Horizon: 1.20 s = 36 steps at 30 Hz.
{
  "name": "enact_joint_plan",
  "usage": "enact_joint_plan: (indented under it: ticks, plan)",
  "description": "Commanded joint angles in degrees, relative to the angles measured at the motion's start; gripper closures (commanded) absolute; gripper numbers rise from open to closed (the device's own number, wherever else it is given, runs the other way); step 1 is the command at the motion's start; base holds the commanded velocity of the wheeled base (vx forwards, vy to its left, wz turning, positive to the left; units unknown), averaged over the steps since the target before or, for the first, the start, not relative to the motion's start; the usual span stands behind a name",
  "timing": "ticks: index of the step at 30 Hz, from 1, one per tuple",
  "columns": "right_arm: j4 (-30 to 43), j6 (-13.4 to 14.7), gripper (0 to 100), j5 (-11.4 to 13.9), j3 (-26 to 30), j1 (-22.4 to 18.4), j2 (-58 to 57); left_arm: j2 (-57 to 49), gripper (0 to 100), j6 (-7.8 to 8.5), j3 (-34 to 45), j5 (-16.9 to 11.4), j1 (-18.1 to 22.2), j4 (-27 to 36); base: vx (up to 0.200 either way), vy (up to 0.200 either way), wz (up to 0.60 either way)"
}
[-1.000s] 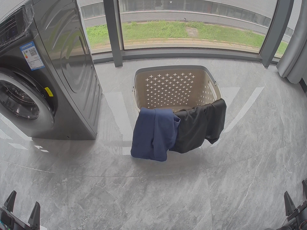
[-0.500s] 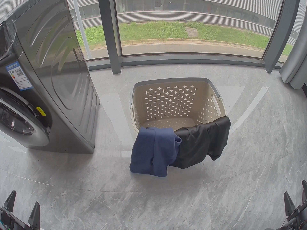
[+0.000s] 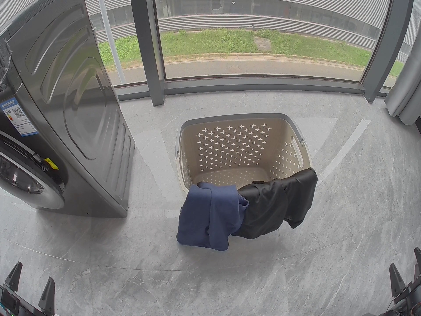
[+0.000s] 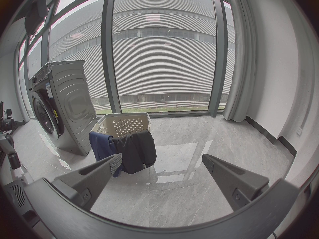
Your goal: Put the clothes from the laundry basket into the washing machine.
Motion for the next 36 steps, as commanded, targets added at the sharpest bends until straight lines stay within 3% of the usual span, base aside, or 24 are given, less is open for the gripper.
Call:
enact_joint_plan:
  ticks: [1,6,15,36]
  plan:
    - [0.0,0.0,0,0.0,1.0,0.0,-0.9,-0.9,0,-0.04,1.0,0.0,0.0,0.0,0.000,-0.200,0.00]
    - [0.0,0.0,0,0.0,1.0,0.0,-0.9,-0.9,0,-0.04,1.0,-0.1,0.0,0.0,0.000,-0.200,0.00]
    - [0.0,0.0,0,0.0,1.0,0.0,-0.9,-0.9,0,-0.04,1.0,0.0,0.1,0.0,0.000,0.000,0.00]
    - [0.0,0.0,0,0.0,1.0,0.0,-0.9,-0.9,0,-0.13,1.0,0.0,0.0,0.0,0.200,0.000,0.00]
